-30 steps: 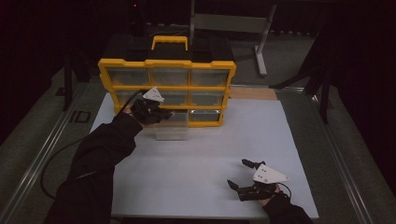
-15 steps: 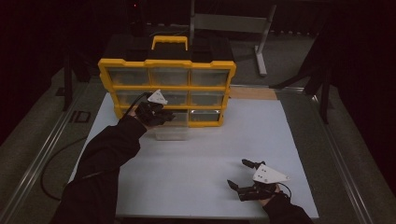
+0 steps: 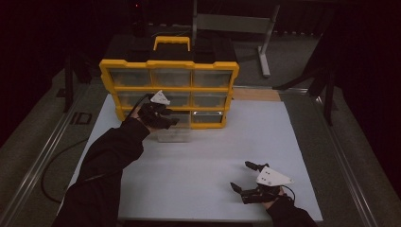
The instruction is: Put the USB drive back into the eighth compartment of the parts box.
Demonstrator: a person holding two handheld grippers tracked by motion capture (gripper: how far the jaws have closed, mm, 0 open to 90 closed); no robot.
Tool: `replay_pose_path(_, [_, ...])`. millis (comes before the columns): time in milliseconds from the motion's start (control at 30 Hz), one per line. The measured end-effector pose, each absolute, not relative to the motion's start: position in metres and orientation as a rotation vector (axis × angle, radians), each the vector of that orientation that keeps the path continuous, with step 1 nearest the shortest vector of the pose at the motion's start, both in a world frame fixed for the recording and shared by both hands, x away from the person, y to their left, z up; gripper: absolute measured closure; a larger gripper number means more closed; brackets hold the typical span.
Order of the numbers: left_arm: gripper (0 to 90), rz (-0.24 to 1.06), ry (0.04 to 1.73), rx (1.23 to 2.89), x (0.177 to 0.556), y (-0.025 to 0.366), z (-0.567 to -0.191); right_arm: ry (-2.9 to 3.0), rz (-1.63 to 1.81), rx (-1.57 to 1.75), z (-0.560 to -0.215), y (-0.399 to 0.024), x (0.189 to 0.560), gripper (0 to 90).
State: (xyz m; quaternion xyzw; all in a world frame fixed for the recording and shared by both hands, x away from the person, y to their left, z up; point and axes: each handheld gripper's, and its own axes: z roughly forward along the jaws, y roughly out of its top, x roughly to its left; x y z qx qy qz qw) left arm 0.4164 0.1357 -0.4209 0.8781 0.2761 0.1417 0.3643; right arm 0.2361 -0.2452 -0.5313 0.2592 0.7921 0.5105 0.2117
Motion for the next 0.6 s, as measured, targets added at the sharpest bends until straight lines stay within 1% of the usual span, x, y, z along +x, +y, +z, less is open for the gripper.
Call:
replay_pose_path(67, [43.0, 0.361, 0.714, 2.241, 0.415, 0.138, -0.418, 2.199, 1.419, 0.720, -0.531, -0.245, 0.236, 9.1])
replay_pose_path(100, [43.0, 0.369, 0.718, 2.240, 0.414, 0.138, -0.417, 2.199, 1.419, 0.720, -0.531, -0.245, 0.236, 9.1])
replay_pose_path(133, [39.4, 0.364, 0.714, 2.242, 0.413, 0.138, -0.416, 2.200, 1.417, 0.717, -0.531, -0.245, 0.236, 9.1])
replay_pose_path(167, [39.4, 0.364, 0.712, 2.245, 0.412, 0.138, -0.415, 2.200, 1.417, 0.717, -0.531, -0.245, 0.236, 9.1])
replay_pose_path(200, [35.0, 0.375, 0.718, 2.244, 0.411, 0.138, -0.415, 2.200, 1.419, 0.725, -0.531, -0.245, 0.236, 9.1])
replay_pose_path(233, [35.0, 0.368, 0.716, 2.242, 0.411, 0.138, -0.414, 2.200, 1.419, 0.725, -0.531, -0.245, 0.236, 9.1])
replay_pose_path(267, [33.0, 0.373, 0.715, 2.245, 0.410, 0.138, -0.413, 2.198, 1.420, 0.725, -0.531, -0.245, 0.236, 9.1])
replay_pose_path(333, [25.1, 0.375, 0.717, 2.251, 0.408, 0.138, -0.413, 2.200, 1.416, 0.723, -0.531, -0.245, 0.236, 9.1])
replay_pose_path(367, [25.1, 0.373, 0.720, 2.252, 0.408, 0.138, -0.412, 2.200, 1.416, 0.723, -0.531, -0.245, 0.236, 9.1])
replay_pose_path(433, [21.2, 0.369, 0.720, 2.255, 0.407, 0.139, -0.412, 2.197, 1.420, 0.727, -0.531, -0.245, 0.236, 9.1])
replay_pose_path(533, [19.2, 0.375, 0.721, 2.257, 0.405, 0.139, -0.410, 2.199, 1.415, 0.727, -0.531, -0.245, 0.236, 9.1])
replay_pose_path(600, [16.0, 0.369, 0.726, 2.246, 0.404, 0.141, -0.409, 2.201, 1.416, 0.730, -0.532, -0.246, 0.236, 9.1])
